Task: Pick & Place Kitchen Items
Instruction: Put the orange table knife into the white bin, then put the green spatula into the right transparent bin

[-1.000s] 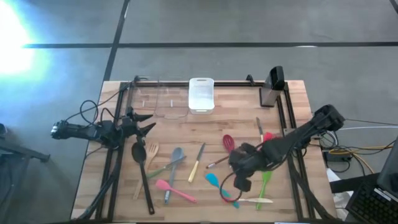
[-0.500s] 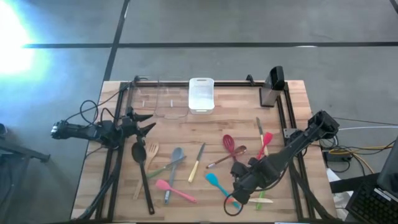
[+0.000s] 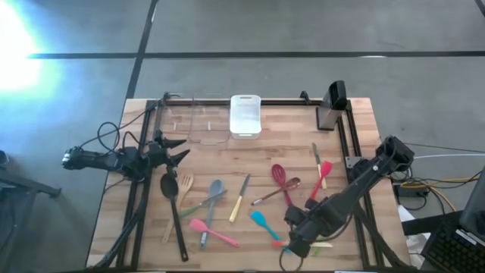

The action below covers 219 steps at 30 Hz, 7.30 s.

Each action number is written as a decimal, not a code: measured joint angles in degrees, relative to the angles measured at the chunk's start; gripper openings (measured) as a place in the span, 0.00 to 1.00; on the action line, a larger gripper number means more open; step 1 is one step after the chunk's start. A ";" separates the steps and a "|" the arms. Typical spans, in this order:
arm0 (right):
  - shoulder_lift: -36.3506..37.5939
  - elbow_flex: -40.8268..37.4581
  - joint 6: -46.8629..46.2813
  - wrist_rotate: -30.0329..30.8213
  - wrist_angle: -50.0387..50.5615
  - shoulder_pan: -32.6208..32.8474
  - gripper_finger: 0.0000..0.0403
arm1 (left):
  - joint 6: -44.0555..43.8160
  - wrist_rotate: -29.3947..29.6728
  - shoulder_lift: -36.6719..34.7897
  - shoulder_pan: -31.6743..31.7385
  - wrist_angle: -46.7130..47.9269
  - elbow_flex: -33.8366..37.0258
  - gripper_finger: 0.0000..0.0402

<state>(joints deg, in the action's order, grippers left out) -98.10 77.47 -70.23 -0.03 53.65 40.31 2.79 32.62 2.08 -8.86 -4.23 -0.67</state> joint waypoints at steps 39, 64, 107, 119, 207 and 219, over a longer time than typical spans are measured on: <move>-14.89 -6.49 13.27 -3.02 -14.25 3.92 0.19 | 0.00 0.02 0.00 0.00 -0.01 0.00 0.51; -6.71 -6.77 3.00 -1.00 -8.26 3.60 0.06 | 0.00 0.02 0.00 0.00 0.00 -0.01 0.51; 6.06 -1.88 37.89 7.04 -39.65 -53.13 0.06 | 0.00 0.02 -0.01 0.00 0.00 0.00 0.51; -0.86 -1.90 37.63 2.82 -49.90 -65.20 0.06 | 0.00 0.02 0.01 0.00 0.00 0.00 0.51; -25.89 15.13 43.94 1.49 -33.82 -70.16 0.24 | 0.00 0.02 -0.01 0.00 -0.02 -0.02 0.51; -21.11 15.35 44.12 -3.37 -34.93 -70.08 0.37 | 0.00 0.02 -0.01 0.00 0.00 -0.02 0.51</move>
<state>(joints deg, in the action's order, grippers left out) -119.21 92.83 -26.11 -3.40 18.72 -29.77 2.79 32.64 2.07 -8.86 -4.23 -0.69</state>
